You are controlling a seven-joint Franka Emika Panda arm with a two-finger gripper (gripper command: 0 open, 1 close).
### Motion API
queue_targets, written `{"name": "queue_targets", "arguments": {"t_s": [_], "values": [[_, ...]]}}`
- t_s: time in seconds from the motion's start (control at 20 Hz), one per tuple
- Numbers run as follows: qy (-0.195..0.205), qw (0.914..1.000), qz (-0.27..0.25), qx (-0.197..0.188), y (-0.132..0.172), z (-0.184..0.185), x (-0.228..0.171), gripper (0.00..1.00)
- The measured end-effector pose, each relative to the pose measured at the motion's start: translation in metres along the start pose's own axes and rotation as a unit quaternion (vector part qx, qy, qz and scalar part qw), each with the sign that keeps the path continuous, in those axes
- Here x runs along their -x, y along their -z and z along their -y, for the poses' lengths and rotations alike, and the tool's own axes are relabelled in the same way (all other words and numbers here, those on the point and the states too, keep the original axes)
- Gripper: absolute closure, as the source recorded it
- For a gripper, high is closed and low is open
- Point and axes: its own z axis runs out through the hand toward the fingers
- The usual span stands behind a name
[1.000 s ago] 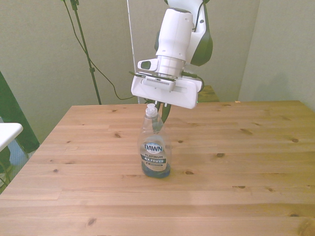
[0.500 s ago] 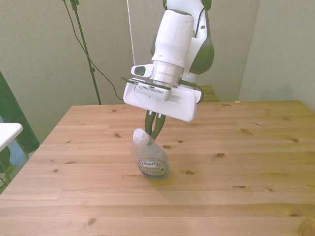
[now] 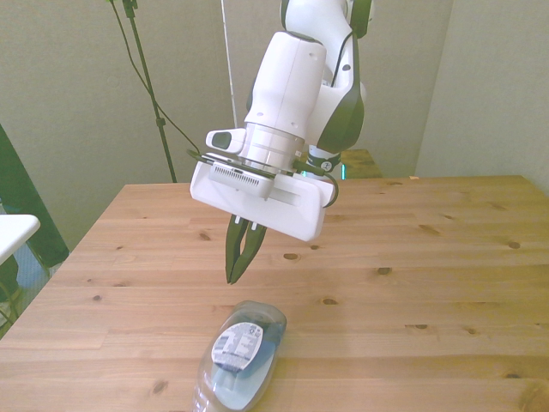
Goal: Knock down the dish soap
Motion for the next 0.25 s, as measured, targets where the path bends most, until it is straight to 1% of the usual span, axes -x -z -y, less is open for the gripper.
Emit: {"name": "queue_targets", "arguments": {"t_s": [0.25], "values": [[-0.016, 0.9997, -0.014, -0.01, -0.012, 0.013, -0.011, 1.0]]}}
